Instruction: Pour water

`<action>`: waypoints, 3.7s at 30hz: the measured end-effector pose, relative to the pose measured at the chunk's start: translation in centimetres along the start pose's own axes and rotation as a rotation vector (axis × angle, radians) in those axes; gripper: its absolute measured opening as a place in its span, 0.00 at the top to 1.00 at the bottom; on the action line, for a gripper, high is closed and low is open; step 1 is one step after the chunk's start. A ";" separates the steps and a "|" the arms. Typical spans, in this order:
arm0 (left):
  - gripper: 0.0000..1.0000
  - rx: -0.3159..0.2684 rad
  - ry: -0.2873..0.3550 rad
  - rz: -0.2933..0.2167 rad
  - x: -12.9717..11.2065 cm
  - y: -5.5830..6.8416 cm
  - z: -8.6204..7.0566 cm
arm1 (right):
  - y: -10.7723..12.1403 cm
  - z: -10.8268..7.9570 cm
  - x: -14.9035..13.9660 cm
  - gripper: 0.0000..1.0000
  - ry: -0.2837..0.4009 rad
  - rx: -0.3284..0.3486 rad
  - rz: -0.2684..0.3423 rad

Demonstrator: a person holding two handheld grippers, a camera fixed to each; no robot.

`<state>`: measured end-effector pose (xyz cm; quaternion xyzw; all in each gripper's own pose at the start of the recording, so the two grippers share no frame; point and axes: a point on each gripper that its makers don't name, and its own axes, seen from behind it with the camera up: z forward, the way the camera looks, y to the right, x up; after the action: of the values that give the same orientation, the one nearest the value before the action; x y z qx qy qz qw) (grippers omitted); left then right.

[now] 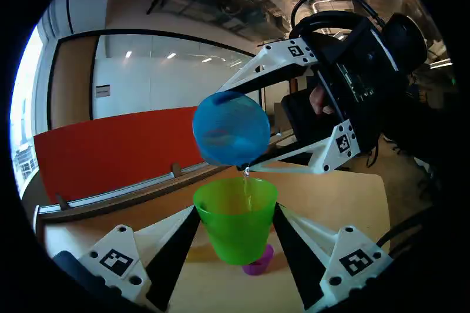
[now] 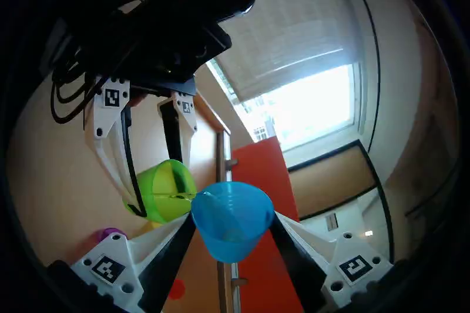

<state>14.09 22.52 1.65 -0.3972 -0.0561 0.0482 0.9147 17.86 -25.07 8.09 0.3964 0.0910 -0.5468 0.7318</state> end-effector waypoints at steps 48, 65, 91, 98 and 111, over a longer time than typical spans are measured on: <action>0.15 -0.011 0.000 0.008 0.1 0.8 0.4 | 1.1 0.2 -0.3 0.09 -0.018 -0.050 -0.122; 0.15 -0.013 0.003 0.012 0.4 1.0 0.3 | 1.1 0.3 -0.1 0.09 -0.023 -0.064 -0.175; 0.15 -0.008 -0.004 0.011 0.0 0.7 0.5 | 1.1 0.5 0.2 0.09 -0.027 -0.071 -0.246; 0.15 -0.007 -0.006 0.013 0.1 0.7 0.5 | 1.1 0.6 0.3 0.09 -0.029 -0.074 -0.276; 0.15 -0.008 -0.007 0.013 0.0 0.8 0.7 | 1.3 0.8 0.2 0.09 -0.041 -0.086 -0.325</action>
<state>13.95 23.53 1.56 -0.4009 -0.0570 0.0553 0.9127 18.81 -25.70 9.15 0.3333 0.1623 -0.6617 0.6517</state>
